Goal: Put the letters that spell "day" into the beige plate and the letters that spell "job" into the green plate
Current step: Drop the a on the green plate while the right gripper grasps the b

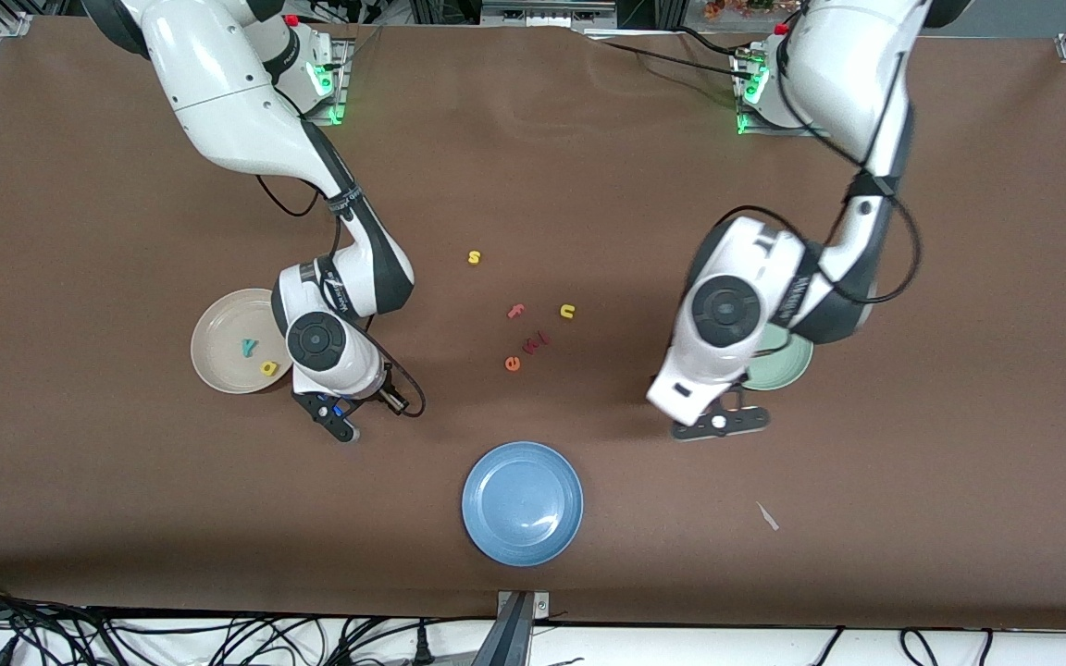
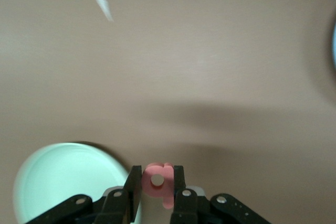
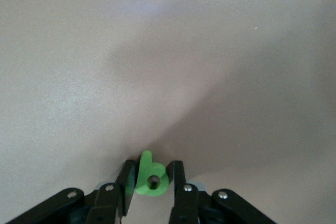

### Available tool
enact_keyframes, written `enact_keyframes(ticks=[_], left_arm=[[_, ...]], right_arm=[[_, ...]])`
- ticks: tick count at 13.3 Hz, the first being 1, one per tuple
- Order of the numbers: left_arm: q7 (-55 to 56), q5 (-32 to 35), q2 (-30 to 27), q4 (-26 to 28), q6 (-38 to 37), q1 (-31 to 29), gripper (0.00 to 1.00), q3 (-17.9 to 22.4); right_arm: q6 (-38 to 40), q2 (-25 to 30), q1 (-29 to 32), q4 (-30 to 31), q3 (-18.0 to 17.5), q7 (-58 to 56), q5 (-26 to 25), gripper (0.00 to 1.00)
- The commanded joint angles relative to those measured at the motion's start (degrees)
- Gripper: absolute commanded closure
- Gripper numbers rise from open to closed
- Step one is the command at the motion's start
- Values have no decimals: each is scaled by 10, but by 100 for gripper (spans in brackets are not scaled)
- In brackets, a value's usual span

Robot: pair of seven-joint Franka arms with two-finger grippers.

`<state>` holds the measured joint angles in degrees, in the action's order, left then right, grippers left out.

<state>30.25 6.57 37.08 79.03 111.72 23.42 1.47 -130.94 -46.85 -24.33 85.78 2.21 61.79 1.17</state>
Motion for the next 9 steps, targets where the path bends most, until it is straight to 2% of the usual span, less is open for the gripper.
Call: enact_keyframes(ticks=[1, 4, 6, 9], left_arm=[[-98, 4, -112, 159, 11, -41, 100, -9], [-101, 13, -158, 247, 11, -53, 100, -7], [-101, 13, -163, 272, 24, -57, 100, -7], [-94, 13, -160, 320, 96, -58, 100, -7]], right_arm=[[-3, -11, -1, -8, -1, 8, 2, 73], [-3, -11, -1, -8, -1, 7, 2, 83], [-3, -11, -1, -8, -1, 4, 2, 89], [-1, -9, 0, -9, -1, -7, 2, 96]])
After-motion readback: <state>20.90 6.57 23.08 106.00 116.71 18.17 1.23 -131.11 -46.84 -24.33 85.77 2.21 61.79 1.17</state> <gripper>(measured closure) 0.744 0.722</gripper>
